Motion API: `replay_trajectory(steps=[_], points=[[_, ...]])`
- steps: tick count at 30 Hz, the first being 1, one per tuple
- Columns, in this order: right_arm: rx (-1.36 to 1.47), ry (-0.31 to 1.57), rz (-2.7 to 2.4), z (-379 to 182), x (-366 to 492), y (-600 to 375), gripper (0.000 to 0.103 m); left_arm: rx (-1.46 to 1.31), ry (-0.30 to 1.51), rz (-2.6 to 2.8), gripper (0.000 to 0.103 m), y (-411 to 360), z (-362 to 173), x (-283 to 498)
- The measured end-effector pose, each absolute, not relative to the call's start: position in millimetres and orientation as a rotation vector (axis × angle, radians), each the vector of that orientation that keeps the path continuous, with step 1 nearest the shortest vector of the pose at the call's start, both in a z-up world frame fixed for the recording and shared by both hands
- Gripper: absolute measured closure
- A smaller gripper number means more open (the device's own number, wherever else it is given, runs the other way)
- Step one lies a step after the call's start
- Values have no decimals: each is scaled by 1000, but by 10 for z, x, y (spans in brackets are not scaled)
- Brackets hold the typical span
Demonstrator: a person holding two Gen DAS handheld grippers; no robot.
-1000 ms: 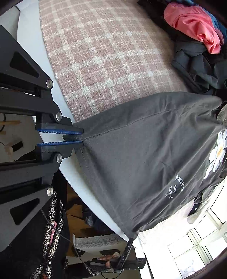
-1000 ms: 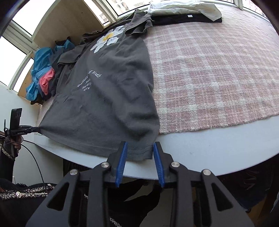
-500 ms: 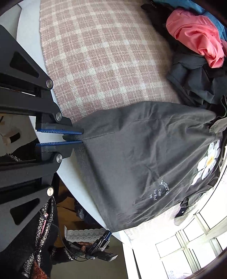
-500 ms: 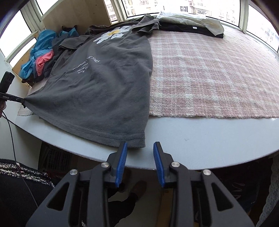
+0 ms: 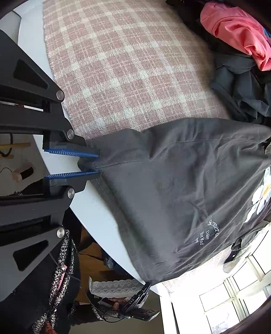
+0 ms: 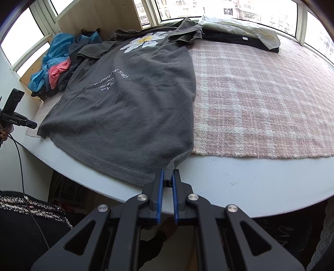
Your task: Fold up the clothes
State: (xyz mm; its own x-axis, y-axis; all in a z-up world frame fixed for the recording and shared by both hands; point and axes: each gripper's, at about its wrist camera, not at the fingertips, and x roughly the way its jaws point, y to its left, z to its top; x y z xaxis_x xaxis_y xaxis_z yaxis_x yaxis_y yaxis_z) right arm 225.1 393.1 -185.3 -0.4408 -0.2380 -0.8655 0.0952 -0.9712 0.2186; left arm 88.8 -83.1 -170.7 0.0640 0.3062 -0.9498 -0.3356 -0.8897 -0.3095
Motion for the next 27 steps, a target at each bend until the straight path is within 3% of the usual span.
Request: replay_trajectory(steps=[11, 12, 13, 18, 21, 22, 23, 25, 27], points=[[1569, -280, -2497, -1902, 2261, 3999, 94, -1907, 150, 1873, 92, -676, -1824, 969], [1563, -296, -2499, -1894, 2263, 4010, 94, -1907, 161, 1871, 93, -658, -1840, 967], [1554, -310, -2506, -1877, 2264, 4022, 94, -1905, 167, 1869, 103, -650, -1856, 950], [1528, -332, -2515, -1776, 2263, 4045, 94, -1868, 202, 1956, 103, -750, -1706, 861], [1569, -353, -2489, -1795, 2265, 4050, 94, -1765, 359, 1980, 103, -709, -1543, 1018], [1571, -361, -2487, -1801, 2266, 4052, 94, -1743, 427, 1954, 99, -647, -1525, 1116], [1570, -369, -2484, -1807, 2265, 4053, 94, -1721, 495, 1928, 86, -584, -1509, 1214], [1568, -385, -2480, -1817, 2264, 4056, 94, -1699, 675, 1896, 74, -455, -1608, 1420], [1567, -396, -2473, -1823, 2259, 4047, 94, -1678, 794, 1853, 75, -357, -1725, 1566]])
